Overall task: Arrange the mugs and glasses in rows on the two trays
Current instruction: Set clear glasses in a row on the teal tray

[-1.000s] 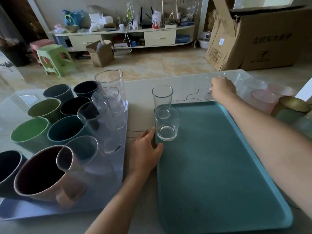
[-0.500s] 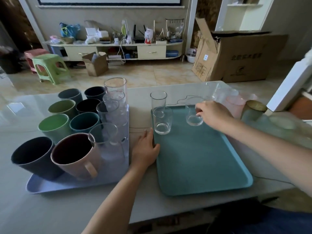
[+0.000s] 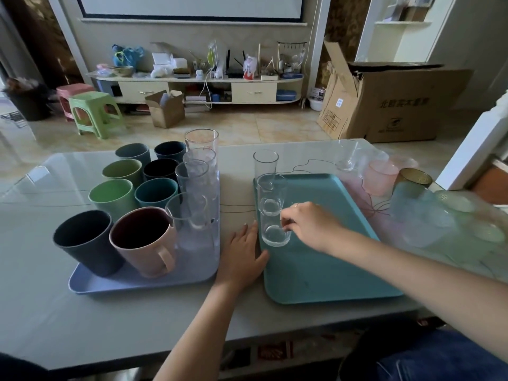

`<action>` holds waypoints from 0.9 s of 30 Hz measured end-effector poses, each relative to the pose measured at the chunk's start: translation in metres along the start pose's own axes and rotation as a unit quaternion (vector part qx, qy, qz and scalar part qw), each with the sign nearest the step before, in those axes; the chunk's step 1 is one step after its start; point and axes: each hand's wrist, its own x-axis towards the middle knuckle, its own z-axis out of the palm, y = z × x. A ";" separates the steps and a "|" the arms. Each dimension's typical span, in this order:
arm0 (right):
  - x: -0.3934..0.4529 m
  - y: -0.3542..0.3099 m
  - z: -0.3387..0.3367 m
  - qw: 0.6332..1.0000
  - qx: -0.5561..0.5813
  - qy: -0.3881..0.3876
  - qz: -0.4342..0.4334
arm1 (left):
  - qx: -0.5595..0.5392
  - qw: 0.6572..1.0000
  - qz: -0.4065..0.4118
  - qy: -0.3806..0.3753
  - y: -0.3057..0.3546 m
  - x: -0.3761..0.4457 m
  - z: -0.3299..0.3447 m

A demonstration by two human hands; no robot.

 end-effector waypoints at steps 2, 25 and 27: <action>0.001 0.000 0.004 1.000 -0.005 -0.011 0.003 | 0.004 1.000 -0.001 0.008 0.000 0.000 0.000; 0.124 0.195 -0.039 0.948 -0.069 0.106 0.292 | 0.010 0.992 -0.092 0.090 -0.013 0.069 0.006; 0.143 0.213 -0.030 0.937 -0.081 0.103 0.325 | 0.023 0.992 -0.095 0.086 -0.014 0.070 0.011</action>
